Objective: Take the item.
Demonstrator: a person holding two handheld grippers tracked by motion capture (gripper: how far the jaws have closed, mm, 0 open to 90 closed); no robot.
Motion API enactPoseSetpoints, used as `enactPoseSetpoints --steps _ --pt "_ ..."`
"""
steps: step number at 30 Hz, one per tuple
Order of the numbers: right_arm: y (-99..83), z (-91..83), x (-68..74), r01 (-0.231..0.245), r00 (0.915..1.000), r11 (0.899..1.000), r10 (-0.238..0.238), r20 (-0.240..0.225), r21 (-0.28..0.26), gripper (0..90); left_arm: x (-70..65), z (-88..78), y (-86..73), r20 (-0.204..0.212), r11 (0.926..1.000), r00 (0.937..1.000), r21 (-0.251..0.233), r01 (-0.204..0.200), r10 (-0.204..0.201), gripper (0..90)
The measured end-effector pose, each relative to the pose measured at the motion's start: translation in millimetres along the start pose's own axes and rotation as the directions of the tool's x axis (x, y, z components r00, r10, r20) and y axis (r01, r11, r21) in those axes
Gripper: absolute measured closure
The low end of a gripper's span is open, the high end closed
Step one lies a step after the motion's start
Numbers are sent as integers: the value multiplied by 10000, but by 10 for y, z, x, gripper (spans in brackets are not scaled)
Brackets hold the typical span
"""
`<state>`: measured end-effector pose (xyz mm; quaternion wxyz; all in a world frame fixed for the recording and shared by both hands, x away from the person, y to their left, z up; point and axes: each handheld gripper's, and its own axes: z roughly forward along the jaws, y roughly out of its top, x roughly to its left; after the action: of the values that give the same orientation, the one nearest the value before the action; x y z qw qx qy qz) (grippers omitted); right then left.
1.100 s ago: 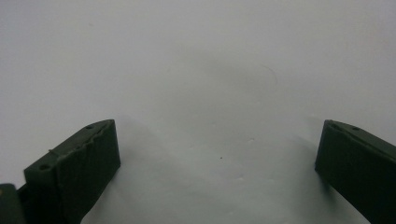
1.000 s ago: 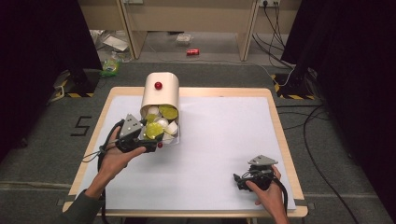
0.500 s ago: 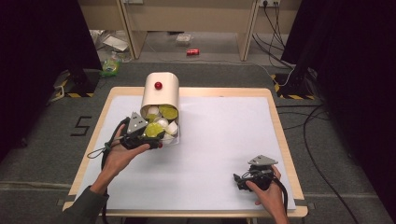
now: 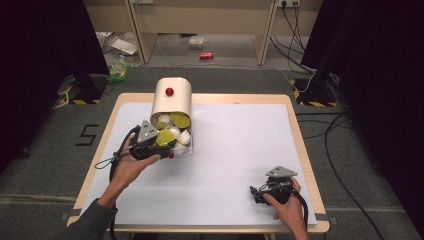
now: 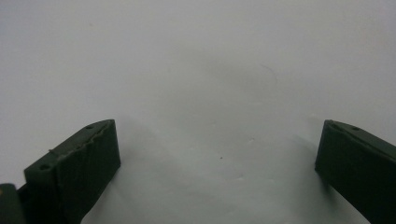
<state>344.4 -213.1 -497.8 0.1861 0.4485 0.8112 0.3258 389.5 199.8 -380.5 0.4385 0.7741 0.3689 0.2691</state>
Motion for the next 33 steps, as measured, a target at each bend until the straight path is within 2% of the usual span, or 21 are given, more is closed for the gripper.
enactPoseSetpoints --steps 18,24,29,33 --pt "0 0 2 -37 10000 10000 37 -8 8 3 22 -146 94 339 9995 9993 -258 156 -147 400" --pt "0 -1 4 -66 10000 10000 66 -15 18 3 56 -226 129 310 9991 9994 -388 156 -144 400" --pt "0 0 2 -35 10000 10000 35 -7 10 3 85 -313 142 117 9989 9999 -476 51 -46 400" --pt "0 0 3 -37 10000 10000 37 -7 9 3 132 -363 123 30 9983 9998 -557 181 -179 400"
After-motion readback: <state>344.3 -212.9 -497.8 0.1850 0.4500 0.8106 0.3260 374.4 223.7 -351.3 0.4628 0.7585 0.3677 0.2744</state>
